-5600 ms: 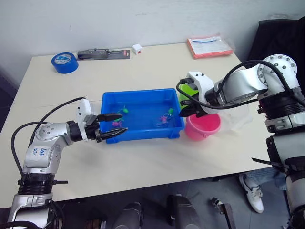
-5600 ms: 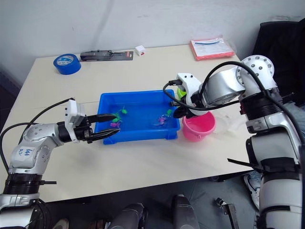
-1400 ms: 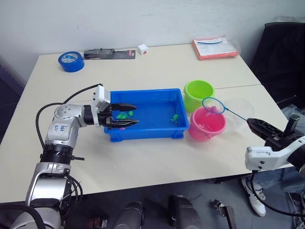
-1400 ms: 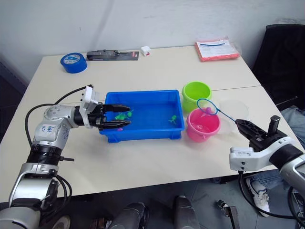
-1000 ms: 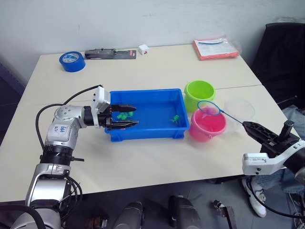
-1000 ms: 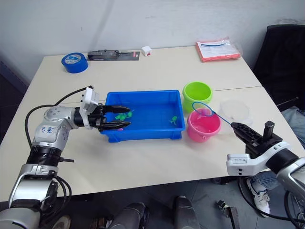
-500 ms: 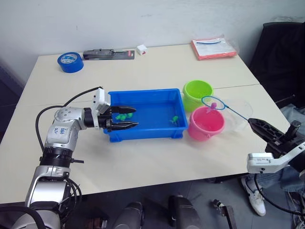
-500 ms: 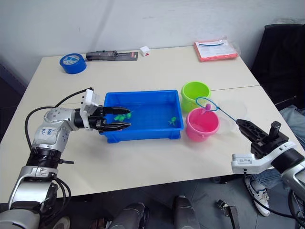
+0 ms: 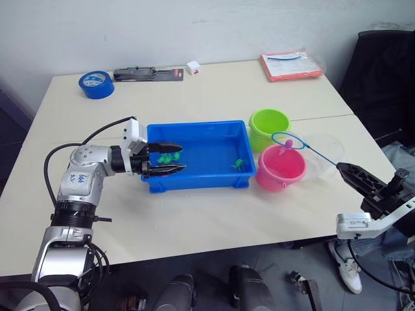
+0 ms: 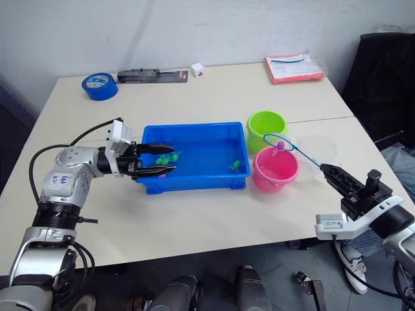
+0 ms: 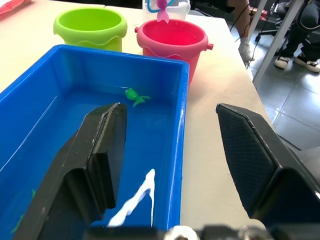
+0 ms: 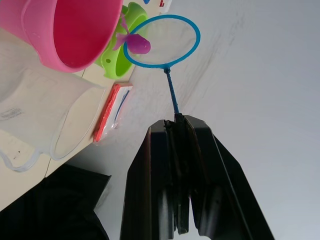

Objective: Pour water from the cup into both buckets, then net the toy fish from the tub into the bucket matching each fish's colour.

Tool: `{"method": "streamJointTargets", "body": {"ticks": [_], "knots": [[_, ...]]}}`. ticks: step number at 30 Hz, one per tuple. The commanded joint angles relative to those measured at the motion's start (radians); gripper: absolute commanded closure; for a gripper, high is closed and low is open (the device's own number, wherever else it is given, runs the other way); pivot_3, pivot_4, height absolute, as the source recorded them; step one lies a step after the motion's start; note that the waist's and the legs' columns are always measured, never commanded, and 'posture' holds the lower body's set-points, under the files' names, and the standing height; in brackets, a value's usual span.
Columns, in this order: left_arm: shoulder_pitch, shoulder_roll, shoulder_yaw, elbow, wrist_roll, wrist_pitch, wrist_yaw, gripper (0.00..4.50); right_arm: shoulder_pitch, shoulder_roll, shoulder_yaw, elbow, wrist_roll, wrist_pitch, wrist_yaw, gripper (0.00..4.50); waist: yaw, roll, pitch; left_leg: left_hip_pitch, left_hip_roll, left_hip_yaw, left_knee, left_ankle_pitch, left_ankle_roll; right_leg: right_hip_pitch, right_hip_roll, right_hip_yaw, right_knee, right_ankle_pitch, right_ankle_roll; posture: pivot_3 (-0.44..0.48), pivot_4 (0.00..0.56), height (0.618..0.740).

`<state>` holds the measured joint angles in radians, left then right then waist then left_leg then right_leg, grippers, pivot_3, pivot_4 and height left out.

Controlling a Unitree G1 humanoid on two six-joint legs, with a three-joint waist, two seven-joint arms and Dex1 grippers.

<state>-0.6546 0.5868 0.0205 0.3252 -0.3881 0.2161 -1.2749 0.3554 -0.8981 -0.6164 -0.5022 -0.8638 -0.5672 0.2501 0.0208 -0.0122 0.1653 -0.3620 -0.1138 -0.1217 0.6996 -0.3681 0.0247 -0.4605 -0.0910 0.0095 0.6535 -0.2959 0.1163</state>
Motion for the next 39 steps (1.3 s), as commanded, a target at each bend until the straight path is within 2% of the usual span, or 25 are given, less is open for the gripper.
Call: {"method": "streamJointTargets", "body": {"ticks": [1,9,23,27,30,33,39], "knots": [[0.008,0.011,0.02,-0.033,-0.016,0.003,0.001,1.4,-0.015,0.001,-0.01,-0.013,0.006,0.003,-0.002,3.72,0.0,0.0,0.0,0.0,0.0,0.0,0.0,0.0,0.0,0.0,0.0,0.0,0.0,0.0,0.0,0.0,0.15,0.74],[0.01,0.015,0.023,-0.032,-0.015,0.001,0.001,1.4,-0.013,-0.007,-0.04,-0.01,-0.044,-0.028,-0.036,3.72,0.0,0.0,0.0,0.001,0.0,0.001,0.0,0.0,0.0,0.0,0.0,0.001,0.0,0.0,0.0,0.0,0.15,0.74],[0.024,0.013,0.023,-0.049,-0.016,0.003,0.015,1.4,0.056,0.06,-0.057,-0.061,-0.176,-0.039,-0.138,3.72,0.0,0.0,0.0,0.003,0.0,0.004,-0.001,0.0,0.0,0.0,0.002,0.005,0.0,0.0,0.0,0.0,0.15,0.74],[0.024,0.015,0.023,-0.048,-0.016,0.005,0.017,1.4,0.056,0.056,-0.045,-0.059,-0.194,-0.042,-0.152,3.72,0.0,0.0,0.0,0.005,0.001,0.007,-0.002,0.0,0.0,0.001,0.004,0.008,0.0,0.0,0.0,0.0,0.15,0.74],[0.027,0.016,0.025,-0.052,-0.018,0.006,0.018,1.4,0.046,0.071,-0.012,-0.034,-0.124,-0.038,-0.149,3.72,0.0,0.0,0.0,0.006,0.003,0.009,-0.003,-0.001,0.0,0.001,0.009,0.012,0.0,0.0,0.0,0.0,0.15,0.74],[0.035,0.018,0.027,-0.06,-0.02,0.008,0.02,1.4,0.049,0.07,0.016,-0.024,-0.123,-0.026,-0.118,3.72,-0.001,0.0,0.0,0.007,0.004,0.01,-0.003,-0.001,-0.001,0.001,0.01,0.021,0.0,0.0,0.0,0.0,0.15,0.74],[0.046,0.02,0.031,-0.078,-0.019,0.017,0.029,1.4,0.046,0.063,0.063,0.007,-0.12,-0.025,-0.09,3.72,-0.001,0.0,0.0,0.008,0.005,0.012,-0.003,-0.001,0.0,0.0,0.012,0.024,0.0,0.0,0.0,0.0,0.15,0.74]]}}
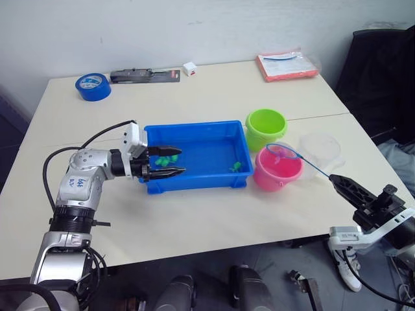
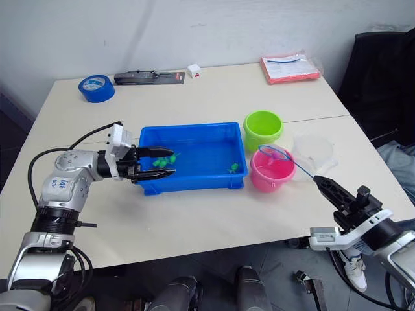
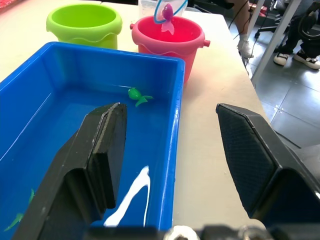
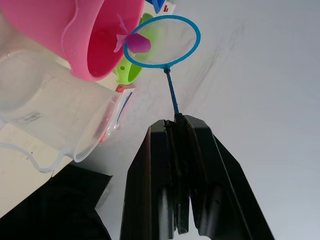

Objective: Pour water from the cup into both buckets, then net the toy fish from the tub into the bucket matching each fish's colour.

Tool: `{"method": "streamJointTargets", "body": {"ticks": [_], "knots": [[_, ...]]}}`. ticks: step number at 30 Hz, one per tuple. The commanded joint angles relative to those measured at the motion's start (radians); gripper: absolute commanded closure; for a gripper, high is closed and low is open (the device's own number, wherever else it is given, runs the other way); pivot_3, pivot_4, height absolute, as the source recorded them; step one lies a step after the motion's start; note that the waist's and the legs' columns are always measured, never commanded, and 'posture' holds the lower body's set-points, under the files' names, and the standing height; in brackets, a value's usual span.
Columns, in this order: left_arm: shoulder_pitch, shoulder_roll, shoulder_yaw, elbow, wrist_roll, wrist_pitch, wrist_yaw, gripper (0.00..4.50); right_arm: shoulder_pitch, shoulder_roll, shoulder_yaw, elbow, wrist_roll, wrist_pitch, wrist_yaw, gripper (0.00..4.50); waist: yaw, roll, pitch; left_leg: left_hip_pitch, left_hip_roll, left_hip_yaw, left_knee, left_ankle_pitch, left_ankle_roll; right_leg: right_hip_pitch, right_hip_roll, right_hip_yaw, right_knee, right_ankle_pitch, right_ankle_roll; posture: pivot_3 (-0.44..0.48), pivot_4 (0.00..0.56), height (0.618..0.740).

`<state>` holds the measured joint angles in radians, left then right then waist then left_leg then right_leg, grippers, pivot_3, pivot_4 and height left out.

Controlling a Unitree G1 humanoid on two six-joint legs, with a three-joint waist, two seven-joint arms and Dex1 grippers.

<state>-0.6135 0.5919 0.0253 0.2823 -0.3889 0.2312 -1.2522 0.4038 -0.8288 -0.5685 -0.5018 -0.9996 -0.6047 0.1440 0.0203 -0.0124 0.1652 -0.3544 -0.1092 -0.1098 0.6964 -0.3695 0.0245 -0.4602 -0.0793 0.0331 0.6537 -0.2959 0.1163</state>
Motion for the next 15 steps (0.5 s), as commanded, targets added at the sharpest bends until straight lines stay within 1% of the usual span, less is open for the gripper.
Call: {"method": "streamJointTargets", "body": {"ticks": [1,8,12,15], "knots": [[0.005,0.015,0.027,-0.035,-0.019,0.003,0.007,1.4,-0.002,-0.006,0.024,0.01,0.019,0.017,0.024,3.72,0.0,0.0,0.0,0.0,0.0,0.0,0.0,0.0,0.0,0.0,0.0,0.0,0.0,0.0,0.0,0.0,0.15,0.74],[0.011,0.02,0.03,-0.04,-0.019,0.005,0.009,1.4,0.002,-0.008,0.09,0.016,0.023,0.026,0.063,3.72,0.0,0.0,0.0,0.0,0.0,0.001,0.0,0.0,0.0,0.0,0.0,0.0,0.0,0.0,0.0,0.0,0.15,0.74],[0.013,0.021,0.03,-0.047,-0.021,0.009,0.012,1.4,0.002,-0.003,0.088,0.014,0.023,0.035,0.064,3.72,0.0,0.0,0.0,0.0,0.0,0.001,0.0,0.0,0.0,0.0,0.0,0.0,0.0,0.0,0.0,0.0,0.15,0.74],[0.015,0.022,0.031,-0.049,-0.022,0.009,0.014,1.4,-0.028,0.016,0.077,0.01,0.028,0.069,0.051,3.72,0.0,0.0,0.0,0.001,0.0,0.001,0.0,0.0,0.0,0.0,0.0,0.0,0.0,0.0,0.0,0.0,0.15,0.74]]}}
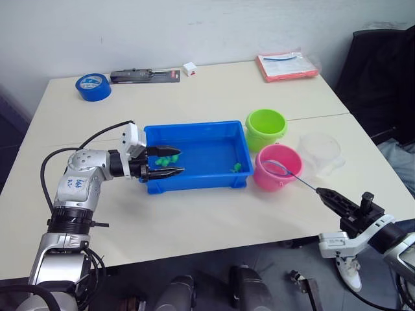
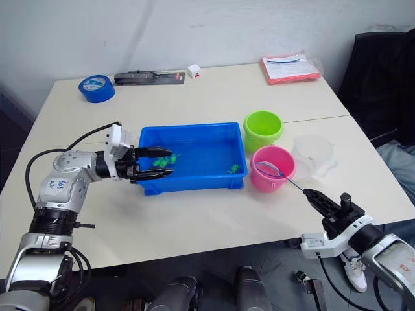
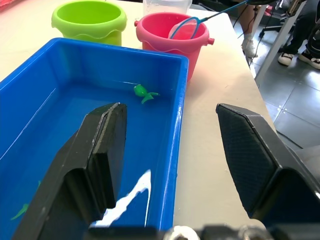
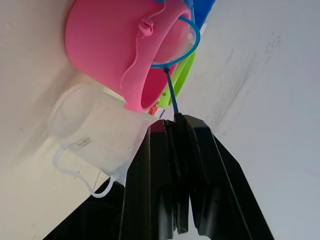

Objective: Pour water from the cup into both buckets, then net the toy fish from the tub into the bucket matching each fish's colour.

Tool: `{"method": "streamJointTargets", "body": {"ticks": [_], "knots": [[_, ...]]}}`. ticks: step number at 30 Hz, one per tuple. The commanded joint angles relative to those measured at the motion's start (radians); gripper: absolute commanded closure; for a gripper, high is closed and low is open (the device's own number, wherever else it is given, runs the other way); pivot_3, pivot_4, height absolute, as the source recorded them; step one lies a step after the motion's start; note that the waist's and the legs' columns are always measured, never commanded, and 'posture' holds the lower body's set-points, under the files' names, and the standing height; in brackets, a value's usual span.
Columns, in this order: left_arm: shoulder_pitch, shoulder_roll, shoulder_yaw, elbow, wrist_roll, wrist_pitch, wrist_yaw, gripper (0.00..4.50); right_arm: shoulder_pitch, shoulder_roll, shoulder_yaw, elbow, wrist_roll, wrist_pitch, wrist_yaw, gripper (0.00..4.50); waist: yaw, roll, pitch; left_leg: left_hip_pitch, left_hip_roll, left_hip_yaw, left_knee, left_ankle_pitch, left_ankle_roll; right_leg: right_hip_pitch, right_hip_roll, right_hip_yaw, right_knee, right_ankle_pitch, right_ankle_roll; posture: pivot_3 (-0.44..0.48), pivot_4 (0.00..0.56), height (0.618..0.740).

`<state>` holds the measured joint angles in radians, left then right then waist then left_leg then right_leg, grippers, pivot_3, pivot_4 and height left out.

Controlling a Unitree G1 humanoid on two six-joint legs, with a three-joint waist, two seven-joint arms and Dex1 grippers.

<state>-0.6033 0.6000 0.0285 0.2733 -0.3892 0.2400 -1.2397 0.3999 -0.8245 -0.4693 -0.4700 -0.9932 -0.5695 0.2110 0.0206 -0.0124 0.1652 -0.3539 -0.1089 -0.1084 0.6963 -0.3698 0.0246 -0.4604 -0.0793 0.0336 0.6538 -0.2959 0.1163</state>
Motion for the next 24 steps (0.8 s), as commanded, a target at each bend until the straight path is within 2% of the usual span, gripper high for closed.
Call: {"method": "streamJointTargets", "body": {"ticks": [1,6,10,15,19,21,24], "knots": [[0.006,0.015,0.029,-0.04,-0.023,0.001,0.002,1.4,-0.03,0.012,-0.028,-0.023,0.035,0.039,-0.017,3.72,0.0,0.0,0.0,0.0,0.0,0.0,0.0,0.0,0.0,0.0,0.0,0.0,0.0,0.0,0.0,0.0,0.15,0.74],[0.014,0.022,0.04,-0.037,-0.03,0.004,0.003,1.4,-0.071,-0.025,-0.068,-0.031,0.135,0.028,-0.003,3.72,-0.001,0.0,0.0,0.0,0.001,0.0,0.0,0.0,0.0,0.0,0.0,0.0,0.0,0.0,0.0,0.0,0.15,0.74],[0.011,0.027,0.054,-0.03,-0.039,0.009,0.009,1.4,-0.158,-0.074,-0.069,-0.028,0.247,0.043,0.039,3.72,-0.005,0.0,0.0,0.001,0.001,0.001,0.0,0.0,0.0,0.0,-0.001,0.0,0.0,0.0,0.0,0.0,0.15,0.74],[0.017,0.043,0.078,-0.024,-0.038,0.007,0.024,1.4,-0.353,-0.109,0.079,-0.015,0.473,0.14,0.185,3.72,-0.018,0.0,0.0,0.001,0.003,0.001,0.0,-0.001,-0.001,0.0,-0.001,0.0,0.0,0.0,0.0,0.0,0.15,0.74],[0.044,0.07,0.098,-0.046,-0.037,0.006,0.04,1.4,-0.52,-0.039,0.234,-0.048,0.706,0.413,0.355,3.72,-0.028,0.0,0.0,0.001,0.004,0.001,0.0,-0.001,-0.001,0.0,-0.001,0.0,-0.001,0.0,0.0,0.0,0.15,0.74],[0.076,0.096,0.123,-0.078,-0.036,0.019,0.061,1.4,-0.642,0.009,0.324,-0.077,0.857,0.628,0.456,3.72,-0.033,0.0,0.0,0.0,0.004,0.001,0.0,-0.001,-0.001,0.0,-0.001,0.0,-0.001,0.001,-0.001,0.0,0.15,0.74],[0.127,0.132,0.159,-0.127,-0.045,0.05,0.093,1.4,-0.781,0.066,0.388,-0.104,1.024,0.977,0.538,3.72,-0.037,0.0,0.0,0.0,0.007,0.0,0.0,-0.002,-0.002,0.0,0.0,0.0,-0.002,0.001,-0.002,0.0,0.15,0.74]]}}
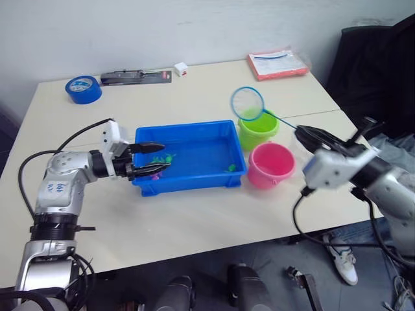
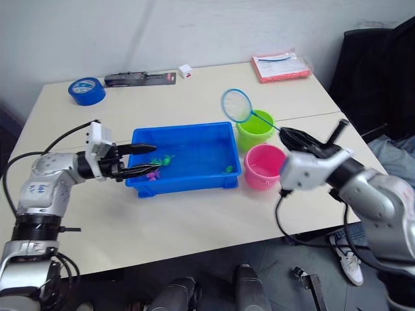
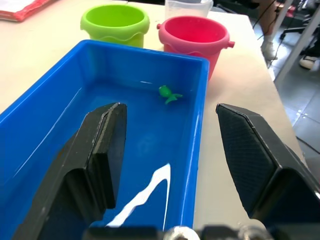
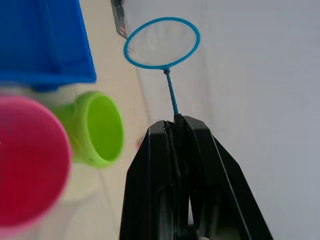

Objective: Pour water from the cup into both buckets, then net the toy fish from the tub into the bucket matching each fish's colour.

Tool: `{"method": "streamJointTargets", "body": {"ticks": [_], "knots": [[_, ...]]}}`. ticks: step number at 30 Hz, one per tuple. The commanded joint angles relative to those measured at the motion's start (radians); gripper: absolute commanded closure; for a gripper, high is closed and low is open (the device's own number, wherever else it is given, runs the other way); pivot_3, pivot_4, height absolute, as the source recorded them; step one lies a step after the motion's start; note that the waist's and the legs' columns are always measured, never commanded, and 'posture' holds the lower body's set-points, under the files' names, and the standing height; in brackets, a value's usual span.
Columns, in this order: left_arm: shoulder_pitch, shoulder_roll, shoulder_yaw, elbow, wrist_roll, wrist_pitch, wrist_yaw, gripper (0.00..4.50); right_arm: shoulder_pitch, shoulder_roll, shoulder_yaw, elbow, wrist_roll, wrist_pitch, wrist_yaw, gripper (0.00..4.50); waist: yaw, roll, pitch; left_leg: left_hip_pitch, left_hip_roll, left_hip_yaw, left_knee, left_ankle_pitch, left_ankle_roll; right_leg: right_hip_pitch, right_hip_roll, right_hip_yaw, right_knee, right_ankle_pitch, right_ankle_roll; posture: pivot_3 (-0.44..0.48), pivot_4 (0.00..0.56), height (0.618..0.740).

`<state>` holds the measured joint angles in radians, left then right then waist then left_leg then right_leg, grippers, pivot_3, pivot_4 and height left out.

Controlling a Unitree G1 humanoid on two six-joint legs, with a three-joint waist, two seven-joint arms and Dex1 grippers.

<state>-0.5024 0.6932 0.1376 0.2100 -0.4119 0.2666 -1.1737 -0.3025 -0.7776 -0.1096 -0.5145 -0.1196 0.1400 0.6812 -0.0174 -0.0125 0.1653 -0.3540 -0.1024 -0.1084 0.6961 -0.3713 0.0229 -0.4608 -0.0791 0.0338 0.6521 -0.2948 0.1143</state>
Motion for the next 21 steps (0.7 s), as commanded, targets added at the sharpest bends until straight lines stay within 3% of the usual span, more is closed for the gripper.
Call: {"method": "streamJointTargets", "body": {"ticks": [1,4,9,13,21], "knots": [[0.04,0.049,0.058,-0.078,-0.023,0.037,0.037,1.4,-0.113,0.026,0.042,-0.066,0.185,0.346,0.082,3.72,0.004,0.0,0.0,0.0,0.001,-0.001,0.0,0.0,-0.001,0.0,0.0,-0.001,-0.001,0.0,0.0,0.0,0.15,0.74],[0.124,0.106,0.121,-0.137,-0.043,0.098,0.065,1.4,-0.263,0.086,0.068,-0.054,0.361,0.763,0.098,3.72,0.01,0.0,0.0,-0.001,0.0,-0.001,0.0,-0.001,0.0,0.0,0.0,-0.001,0.0,0.0,0.0,0.0,0.15,0.74],[0.242,0.167,0.221,-0.195,-0.069,0.131,0.09,1.4,-0.444,0.14,0.091,-0.014,0.529,1.182,0.097,3.72,0.015,0.001,0.0,-0.002,0.001,-0.001,-0.001,-0.001,0.0,-0.001,0.0,-0.001,-0.002,0.001,-0.002,0.0,0.15,0.74],[0.327,0.186,0.313,-0.221,-0.099,0.151,0.102,1.4,-0.54,0.177,0.119,0.054,0.586,1.29,0.08,3.72,0.018,0.001,0.0,-0.002,0.0,-0.002,-0.001,-0.001,0.0,-0.001,0.0,-0.003,-0.006,0.002,-0.003,0.0,0.15,0.74],[0.453,0.161,0.435,-0.312,-0.209,0.238,0.133,1.4,-0.587,0.147,0.247,0.11,0.602,1.266,0.066,3.72,0.015,0.001,0.0,-0.003,0.0,-0.002,-0.003,-0.001,0.001,-0.001,0.0,-0.003,-0.006,0.002,-0.003,0.0,0.15,0.74]]}}
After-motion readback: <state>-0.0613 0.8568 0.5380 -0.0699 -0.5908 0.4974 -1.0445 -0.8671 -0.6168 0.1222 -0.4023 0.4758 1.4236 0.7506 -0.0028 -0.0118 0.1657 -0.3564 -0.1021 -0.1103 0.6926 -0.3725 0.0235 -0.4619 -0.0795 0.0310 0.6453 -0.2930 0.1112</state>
